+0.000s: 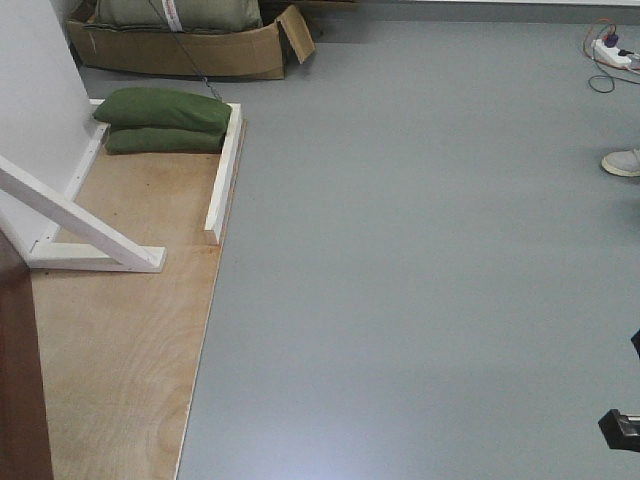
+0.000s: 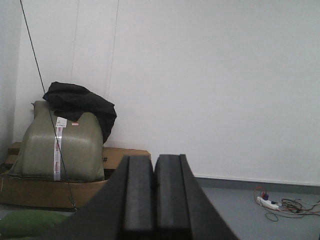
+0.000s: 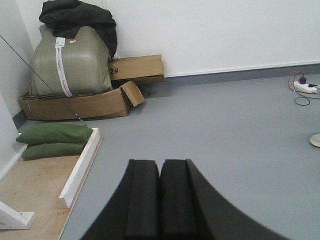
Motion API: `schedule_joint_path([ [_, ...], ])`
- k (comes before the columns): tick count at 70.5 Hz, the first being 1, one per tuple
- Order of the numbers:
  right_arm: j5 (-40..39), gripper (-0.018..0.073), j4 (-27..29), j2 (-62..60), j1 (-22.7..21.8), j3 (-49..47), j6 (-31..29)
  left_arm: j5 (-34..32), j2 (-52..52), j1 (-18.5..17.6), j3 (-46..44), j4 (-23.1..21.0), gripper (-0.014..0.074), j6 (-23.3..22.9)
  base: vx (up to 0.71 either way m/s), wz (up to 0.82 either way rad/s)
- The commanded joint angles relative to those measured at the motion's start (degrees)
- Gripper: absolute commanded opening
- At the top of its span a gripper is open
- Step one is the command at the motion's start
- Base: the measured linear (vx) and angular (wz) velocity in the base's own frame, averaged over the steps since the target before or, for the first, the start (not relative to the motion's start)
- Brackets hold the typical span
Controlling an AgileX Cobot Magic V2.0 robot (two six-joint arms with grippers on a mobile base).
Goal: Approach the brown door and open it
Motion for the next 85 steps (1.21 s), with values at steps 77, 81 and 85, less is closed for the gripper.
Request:
schedule_joint_path([
  [77,-4.5,0.0,-0.3,-0.5,0.1,0.1,-0.5,-6.5,-1.5,0.0,1.2,0.5,0.0011,1.5,0.02,0.0],
  [81,-4.5,0.0,-0.3,-0.5,0.1,0.1,-0.5,-7.2,-1.3,0.0,0.7,0.5,0.0011,2.6,0.0,0.0],
  [85,-4.5,0.0,-0.3,-0.5,0.1,0.1,-0.5,-8.8,-0.6,0.5,-0.3,0.5,0.0011,3.8,0.0,0.0],
])
